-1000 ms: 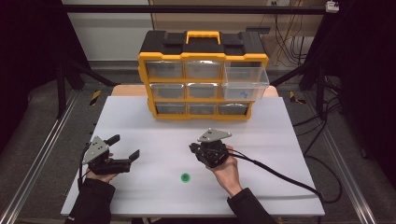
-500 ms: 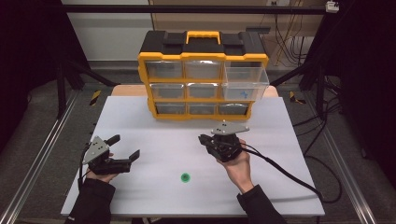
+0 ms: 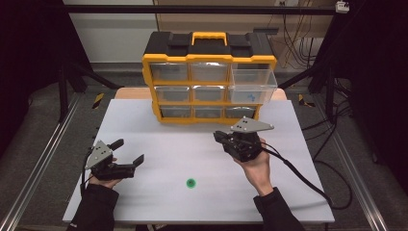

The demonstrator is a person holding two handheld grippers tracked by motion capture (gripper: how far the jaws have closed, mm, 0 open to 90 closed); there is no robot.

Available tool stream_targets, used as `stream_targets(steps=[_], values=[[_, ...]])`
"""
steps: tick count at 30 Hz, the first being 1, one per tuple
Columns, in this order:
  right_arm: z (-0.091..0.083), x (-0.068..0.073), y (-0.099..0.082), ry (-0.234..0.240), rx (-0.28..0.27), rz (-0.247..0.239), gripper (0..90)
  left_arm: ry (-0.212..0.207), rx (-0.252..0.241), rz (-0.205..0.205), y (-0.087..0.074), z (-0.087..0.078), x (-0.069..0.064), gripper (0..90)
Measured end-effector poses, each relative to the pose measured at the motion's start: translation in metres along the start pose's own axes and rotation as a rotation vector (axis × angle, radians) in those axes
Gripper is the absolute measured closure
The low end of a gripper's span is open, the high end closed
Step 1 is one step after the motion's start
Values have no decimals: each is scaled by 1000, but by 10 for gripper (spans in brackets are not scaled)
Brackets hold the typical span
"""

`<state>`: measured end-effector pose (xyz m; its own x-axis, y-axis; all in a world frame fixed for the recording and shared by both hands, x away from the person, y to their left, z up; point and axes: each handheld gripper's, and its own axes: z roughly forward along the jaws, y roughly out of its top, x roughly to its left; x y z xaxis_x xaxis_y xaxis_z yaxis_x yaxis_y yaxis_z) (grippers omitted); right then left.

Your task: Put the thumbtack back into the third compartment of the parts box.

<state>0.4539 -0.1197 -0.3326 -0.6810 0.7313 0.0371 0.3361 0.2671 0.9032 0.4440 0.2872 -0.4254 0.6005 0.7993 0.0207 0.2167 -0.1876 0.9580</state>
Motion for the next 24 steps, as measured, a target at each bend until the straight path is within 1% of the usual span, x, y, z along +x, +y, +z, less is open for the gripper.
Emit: stream_targets(steps=[4,10,17,24], values=[[-11,-5,6,-15,-23,1,853,-1,4,-1,0,1,-1,24],[-26,-12,17,-20,-54,-4,854,0,2,-3,0,1,0,24],[-40,-17,30,-49,-79,-15,854,0,0,-4,0,0,0,24],[-53,-25,43,-75,-104,-15,854,-1,0,-2,0,0,0,24]])
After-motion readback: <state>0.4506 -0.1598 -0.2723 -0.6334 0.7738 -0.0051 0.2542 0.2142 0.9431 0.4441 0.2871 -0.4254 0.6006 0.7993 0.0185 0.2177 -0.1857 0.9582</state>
